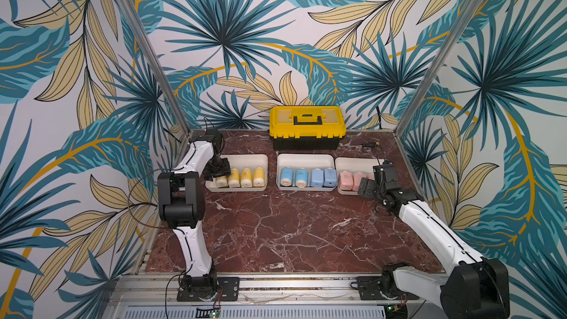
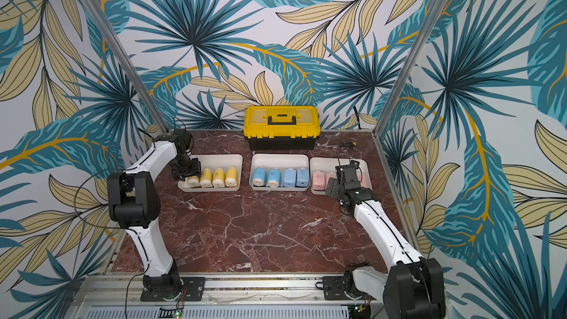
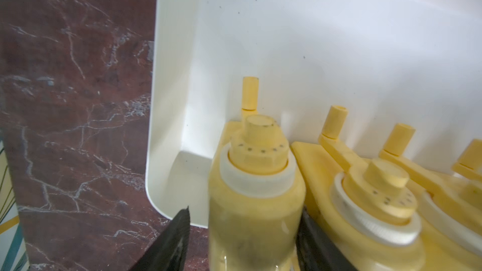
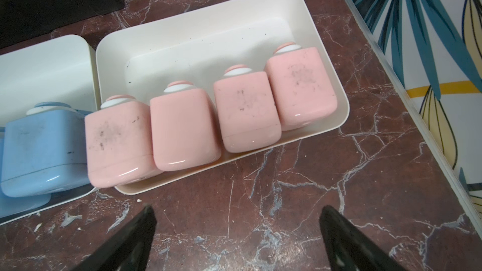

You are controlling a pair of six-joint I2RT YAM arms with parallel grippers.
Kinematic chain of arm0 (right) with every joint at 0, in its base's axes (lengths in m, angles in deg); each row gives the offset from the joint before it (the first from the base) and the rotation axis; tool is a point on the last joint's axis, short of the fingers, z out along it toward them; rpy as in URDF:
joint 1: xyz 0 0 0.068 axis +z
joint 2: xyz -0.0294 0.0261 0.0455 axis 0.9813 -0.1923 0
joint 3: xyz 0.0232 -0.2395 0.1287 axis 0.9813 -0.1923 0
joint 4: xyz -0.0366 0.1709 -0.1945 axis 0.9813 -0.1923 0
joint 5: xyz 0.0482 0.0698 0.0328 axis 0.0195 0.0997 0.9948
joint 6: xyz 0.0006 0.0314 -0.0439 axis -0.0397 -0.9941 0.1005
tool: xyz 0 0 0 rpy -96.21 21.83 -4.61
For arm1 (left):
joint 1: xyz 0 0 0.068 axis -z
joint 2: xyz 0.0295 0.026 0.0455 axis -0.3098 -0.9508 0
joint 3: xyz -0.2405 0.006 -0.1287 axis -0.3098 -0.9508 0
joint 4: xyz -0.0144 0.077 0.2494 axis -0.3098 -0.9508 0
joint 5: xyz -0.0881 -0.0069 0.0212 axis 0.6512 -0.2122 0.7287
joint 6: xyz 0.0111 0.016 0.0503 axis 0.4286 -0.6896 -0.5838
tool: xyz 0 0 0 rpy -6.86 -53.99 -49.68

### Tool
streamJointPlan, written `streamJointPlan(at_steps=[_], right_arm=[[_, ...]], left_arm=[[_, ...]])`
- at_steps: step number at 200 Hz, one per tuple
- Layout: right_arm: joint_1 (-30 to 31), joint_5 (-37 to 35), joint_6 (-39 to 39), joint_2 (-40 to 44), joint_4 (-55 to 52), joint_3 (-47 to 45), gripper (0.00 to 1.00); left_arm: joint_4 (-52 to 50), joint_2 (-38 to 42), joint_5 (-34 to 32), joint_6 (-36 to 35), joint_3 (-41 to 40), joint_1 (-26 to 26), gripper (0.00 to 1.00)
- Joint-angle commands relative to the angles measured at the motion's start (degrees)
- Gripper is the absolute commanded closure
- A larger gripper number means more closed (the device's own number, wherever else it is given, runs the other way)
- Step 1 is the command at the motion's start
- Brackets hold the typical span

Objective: Place the pencil sharpeners by color into the storage box
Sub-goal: Adjust the pencil sharpener in the storage box.

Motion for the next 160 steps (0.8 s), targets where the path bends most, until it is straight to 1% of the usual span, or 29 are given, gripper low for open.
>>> streamJointPlan(at_steps=[1,28,33,72,89,131,160], right_arm=[[-0.11,0.23,-0.55,0.94,-1.10,-0.14,0.01],[-0.12,0.10,-0.59,0.95,-1.16,-0.06,0.01],[-0.12,0.14,-0.59,0.98,-1.16,0.03,0.01],[-0.12,0.30,-0.66,0.69,-0.99,0.25,0.01],[-0.10,0.42,-0.77,0.56,-0.91,0.28,0.01],[-0.08,0.68,-0.77,0.69,-1.13,0.79,0.01],[-0.10,0.69,-0.78,0.69,-1.30,0.88,0.01]], left_arm=[[-0.53,-1.86,-0.81,-0.55,-1.22,0.25,0.41],[-0.53,-2.16,-0.81,-0.91,-1.21,0.17,0.54],[-0.60,-2.09,-2.63,-0.97,-1.22,0.18,0.56],[-0.53,-1.14,-3.65,-3.11,-1.33,-0.25,0.62],[-0.56,-0.51,-3.89,-4.68,-1.66,-0.56,0.64],[-0.47,0.05,-3.32,-8.15,-2.02,-1.75,0.64],[-0.57,0.16,-2.07,-9.70,-2.18,-1.98,0.60]])
